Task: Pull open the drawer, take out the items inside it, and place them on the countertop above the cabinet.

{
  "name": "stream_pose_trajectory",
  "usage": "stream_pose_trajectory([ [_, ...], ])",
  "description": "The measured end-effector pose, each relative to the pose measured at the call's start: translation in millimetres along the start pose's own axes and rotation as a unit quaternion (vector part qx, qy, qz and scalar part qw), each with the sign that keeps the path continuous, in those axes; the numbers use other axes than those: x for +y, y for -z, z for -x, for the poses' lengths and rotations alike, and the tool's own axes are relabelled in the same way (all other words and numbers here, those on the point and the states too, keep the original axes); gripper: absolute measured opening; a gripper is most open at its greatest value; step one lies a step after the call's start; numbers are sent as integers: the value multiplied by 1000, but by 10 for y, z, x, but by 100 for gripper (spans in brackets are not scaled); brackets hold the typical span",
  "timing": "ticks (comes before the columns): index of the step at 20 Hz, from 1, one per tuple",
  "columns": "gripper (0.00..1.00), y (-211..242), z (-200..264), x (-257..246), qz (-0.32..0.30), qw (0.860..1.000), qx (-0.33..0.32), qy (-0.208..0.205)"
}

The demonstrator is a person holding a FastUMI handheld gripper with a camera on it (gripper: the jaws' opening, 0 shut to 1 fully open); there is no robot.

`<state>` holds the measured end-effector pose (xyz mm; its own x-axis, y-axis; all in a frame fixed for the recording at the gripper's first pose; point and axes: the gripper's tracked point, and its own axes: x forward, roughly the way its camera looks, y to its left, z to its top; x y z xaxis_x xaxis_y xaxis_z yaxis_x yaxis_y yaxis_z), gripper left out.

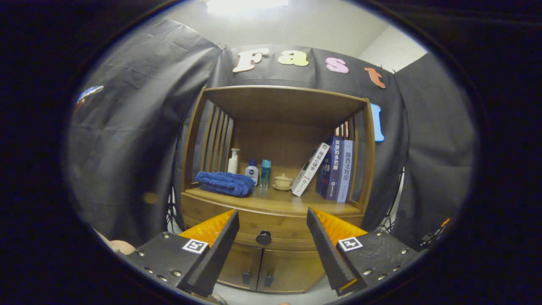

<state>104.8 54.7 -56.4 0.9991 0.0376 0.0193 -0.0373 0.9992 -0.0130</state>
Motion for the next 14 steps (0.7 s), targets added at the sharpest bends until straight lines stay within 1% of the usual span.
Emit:
stream_pose_trajectory([
  [4,96,320,-443,74,3,1000,11,4],
  [8,96,779,-806,158,-2,998,57,-2],
  [12,79,1303,-1051,192,-7,994,110,-2],
  [13,71,1412,-1106,196,-13,992,122,-2],
  [14,70,1504,-1140,179,-19,991,136,2],
])
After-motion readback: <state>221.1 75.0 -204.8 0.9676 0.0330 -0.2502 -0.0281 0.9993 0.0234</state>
